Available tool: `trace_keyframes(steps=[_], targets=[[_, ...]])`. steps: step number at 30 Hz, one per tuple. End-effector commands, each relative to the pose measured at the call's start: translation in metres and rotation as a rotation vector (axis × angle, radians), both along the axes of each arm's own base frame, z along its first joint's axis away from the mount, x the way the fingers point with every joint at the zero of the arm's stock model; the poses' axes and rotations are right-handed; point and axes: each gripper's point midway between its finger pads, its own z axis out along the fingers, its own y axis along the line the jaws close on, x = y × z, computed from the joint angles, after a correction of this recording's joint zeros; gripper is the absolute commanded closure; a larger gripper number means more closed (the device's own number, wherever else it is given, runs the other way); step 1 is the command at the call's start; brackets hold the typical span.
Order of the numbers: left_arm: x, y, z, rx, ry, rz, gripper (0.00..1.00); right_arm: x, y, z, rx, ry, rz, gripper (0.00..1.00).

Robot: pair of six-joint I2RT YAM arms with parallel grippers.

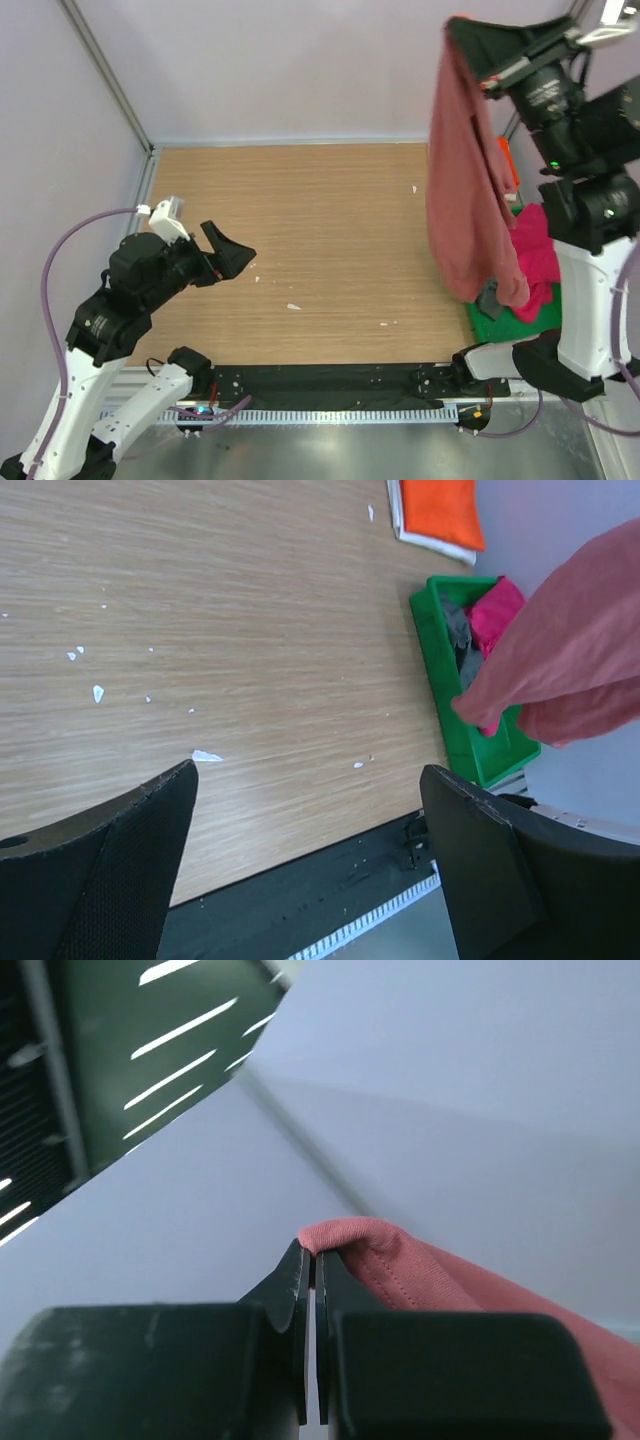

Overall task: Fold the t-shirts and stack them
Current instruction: Move the tshirt to the center of the board, then flatten the tshirt out

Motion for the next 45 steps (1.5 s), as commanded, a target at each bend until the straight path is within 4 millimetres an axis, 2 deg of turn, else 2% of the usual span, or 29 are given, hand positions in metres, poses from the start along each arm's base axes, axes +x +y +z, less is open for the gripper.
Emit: trace_keyframes(steps=[1,3,5,7,8,9,10,11,12,14,15,16,17,18,19,20,21,23,24,26,27,29,32,38,41,42,43,44,45], targets=[[0.000,0.013,0.020,-0.042,-0.052,0.083,0.06,-0.035,0.084,0.020,0.067,-0.083,0.472,0.99],[0.002,0.018,0.023,-0.045,-0.070,0.117,0.05,-0.032,0.108,0.011,0.080,-0.038,0.590,0.99],[0.003,0.025,0.029,-0.061,-0.097,0.160,0.01,-0.049,0.137,0.006,0.074,-0.034,0.745,0.99],[0.002,0.031,0.034,-0.070,-0.118,0.188,0.00,-0.048,0.177,-0.027,0.027,0.070,0.846,0.99],[0.004,0.037,0.034,-0.063,-0.123,0.224,0.00,-0.045,0.190,-0.045,-0.010,0.131,0.869,0.91],[0.004,0.039,0.033,-0.063,-0.118,0.238,0.00,-0.037,0.203,-0.073,-0.052,0.217,0.883,0.74],[0.004,0.041,0.029,-0.054,-0.105,0.248,0.00,-0.032,0.216,-0.116,-0.157,0.320,0.882,0.56],[0.005,0.044,0.027,-0.050,-0.093,0.272,0.00,-0.028,0.217,-0.143,-0.216,0.386,0.860,0.31],[0.004,0.047,0.020,-0.032,-0.064,0.284,0.00,-0.018,0.215,-0.210,-0.317,0.589,0.797,0.24],[0.007,0.047,0.008,-0.003,-0.017,0.296,0.00,-0.014,0.185,-0.267,-0.509,0.637,0.636,0.13],[0.007,0.049,-0.001,0.018,0.020,0.311,0.00,-0.007,0.164,-0.335,-0.618,0.790,0.517,0.12],[0.008,0.050,-0.006,0.029,0.040,0.319,0.00,-0.008,0.150,-0.366,-0.701,0.828,0.475,0.11],[0.012,0.047,-0.013,0.046,0.069,0.319,0.00,-0.012,0.133,-0.391,-0.749,0.873,0.423,0.14],[0.016,0.041,-0.017,0.045,0.081,0.303,0.00,-0.021,0.115,-0.447,-0.839,0.998,0.382,0.19],[0.020,0.036,-0.019,0.043,0.091,0.284,0.01,-0.028,0.109,-0.470,-0.876,1.039,0.390,0.26],[0.025,0.028,-0.024,0.045,0.106,0.260,0.01,-0.036,0.104,-0.488,-0.898,1.069,0.402,0.28],[0.035,0.015,-0.034,0.059,0.143,0.214,0.03,-0.047,0.096,-0.524,-0.920,1.135,0.407,0.31],[0.048,0.004,-0.050,0.104,0.199,0.184,0.05,-0.055,0.091,-0.548,-0.903,1.177,0.395,0.33],[0.060,-0.003,-0.070,0.155,0.270,0.170,0.06,-0.061,0.087,-0.564,-0.902,1.187,0.394,0.33],[0.073,0.001,-0.089,0.268,0.317,0.175,0.06,-0.064,0.084,-0.576,-0.901,1.208,0.389,0.27],[0.082,0.003,-0.108,0.347,0.386,0.177,0.05,-0.068,0.079,-0.588,-0.913,1.244,0.378,0.25],[0.094,0.017,-0.123,0.475,0.417,0.211,0.05,-0.068,0.076,-0.599,-0.933,1.265,0.364,0.20],[0.114,0.022,-0.146,0.588,0.448,0.196,0.04,-0.066,0.071,-0.615,-0.967,1.288,0.340,0.18],[0.134,0.041,-0.195,0.599,0.601,0.238,0.07,-0.053,0.072,-0.640,-0.970,1.308,0.332,0.25],[0.145,0.043,-0.210,0.526,0.632,0.223,0.16,-0.036,0.077,-0.643,-0.957,1.295,0.304,0.32],[0.149,0.039,-0.213,0.492,0.638,0.197,0.25,-0.028,0.081,-0.639,-0.946,1.281,0.297,0.33],[0.150,0.037,-0.218,0.487,0.654,0.180,0.34,-0.024,0.081,-0.640,-0.945,1.283,0.293,0.43],[0.154,0.035,-0.222,0.480,0.672,0.172,0.58,-0.016,0.082,-0.638,-0.937,1.284,0.283,0.53],[0.153,0.030,-0.225,0.469,0.686,0.146,0.67,-0.011,0.079,-0.638,-0.945,1.291,0.265,0.62]])
